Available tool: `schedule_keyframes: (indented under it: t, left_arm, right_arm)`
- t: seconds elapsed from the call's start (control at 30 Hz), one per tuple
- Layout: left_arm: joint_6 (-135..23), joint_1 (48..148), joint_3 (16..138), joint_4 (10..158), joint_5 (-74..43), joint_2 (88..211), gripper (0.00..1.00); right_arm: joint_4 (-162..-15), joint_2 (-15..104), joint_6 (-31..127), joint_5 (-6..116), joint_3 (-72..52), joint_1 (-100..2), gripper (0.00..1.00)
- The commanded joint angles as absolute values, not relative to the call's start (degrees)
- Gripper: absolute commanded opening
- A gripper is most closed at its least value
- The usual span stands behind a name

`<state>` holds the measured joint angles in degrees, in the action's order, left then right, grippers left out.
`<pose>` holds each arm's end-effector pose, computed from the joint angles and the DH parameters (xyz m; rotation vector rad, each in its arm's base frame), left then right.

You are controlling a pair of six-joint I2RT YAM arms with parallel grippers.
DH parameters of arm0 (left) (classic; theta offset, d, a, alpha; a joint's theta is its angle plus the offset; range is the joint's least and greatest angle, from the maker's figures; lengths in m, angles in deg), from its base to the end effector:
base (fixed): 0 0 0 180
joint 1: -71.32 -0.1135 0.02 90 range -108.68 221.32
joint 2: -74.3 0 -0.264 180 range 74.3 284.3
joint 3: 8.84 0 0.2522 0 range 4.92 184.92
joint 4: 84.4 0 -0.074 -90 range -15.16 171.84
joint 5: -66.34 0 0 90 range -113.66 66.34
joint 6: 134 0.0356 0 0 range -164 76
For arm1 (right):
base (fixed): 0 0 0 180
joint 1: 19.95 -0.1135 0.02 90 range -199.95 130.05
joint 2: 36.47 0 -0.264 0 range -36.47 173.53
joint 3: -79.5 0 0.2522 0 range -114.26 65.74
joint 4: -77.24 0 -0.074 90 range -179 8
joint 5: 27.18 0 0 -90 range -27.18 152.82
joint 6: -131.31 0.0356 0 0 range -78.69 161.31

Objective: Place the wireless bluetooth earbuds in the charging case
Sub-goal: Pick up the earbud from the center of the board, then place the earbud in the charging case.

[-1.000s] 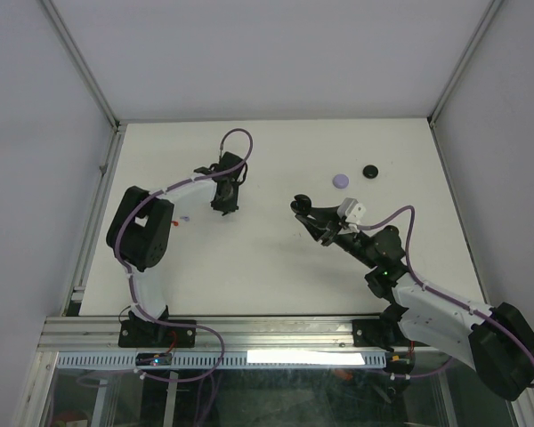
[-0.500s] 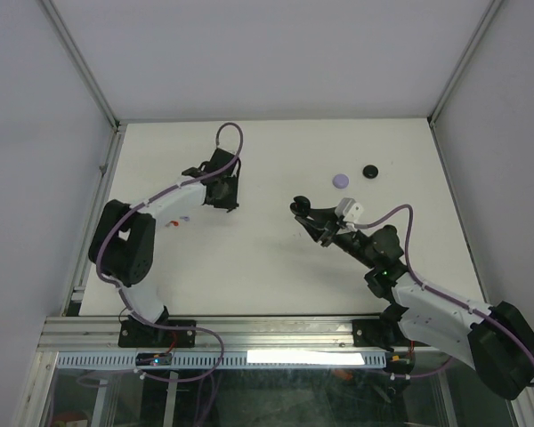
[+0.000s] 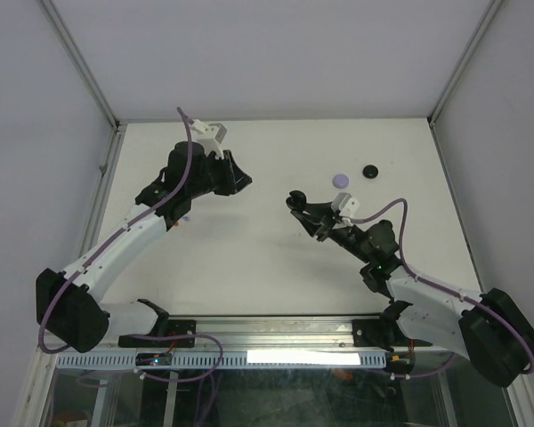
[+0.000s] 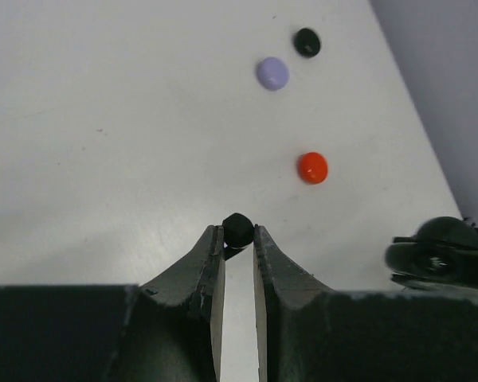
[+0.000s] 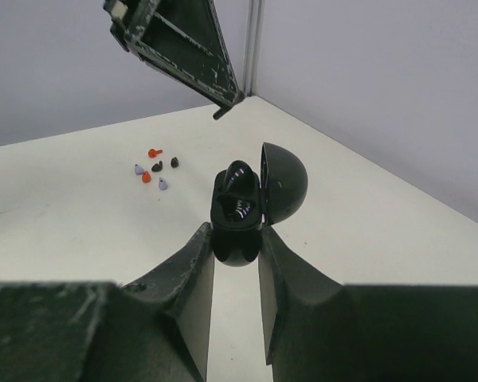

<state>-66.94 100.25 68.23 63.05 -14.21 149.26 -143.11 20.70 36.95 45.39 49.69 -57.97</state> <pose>0.2576 -0.1491 0.3225 0.2163 2.1659 -0.7058 0.1558 0.1353 0.2437 -0.7380 1.1767 0.6965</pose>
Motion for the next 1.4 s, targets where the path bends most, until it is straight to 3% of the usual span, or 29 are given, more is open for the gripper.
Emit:
schedule_keyframes:
  t: [0.0, 0.63, 1.37]
  left_arm:
    - [-73.25, 101.22, 65.83, 73.78, -7.76, 142.87, 0.13]
    - [-90.5, 112.95, 55.22, 99.42, -16.56, 136.51, 0.11]
    - [-89.11, 118.78, 51.62, 107.24, -23.89, 140.1, 0.1]
  right_arm:
    - [-151.87, 23.39, 37.75, 45.19, 46.16, -58.98, 0.0]
    - [-175.89, 38.53, 33.44, 61.87, 44.22, -66.72, 0.0]
    - [-179.53, 40.35, 29.31, 66.33, 43.95, -69.77, 0.0]
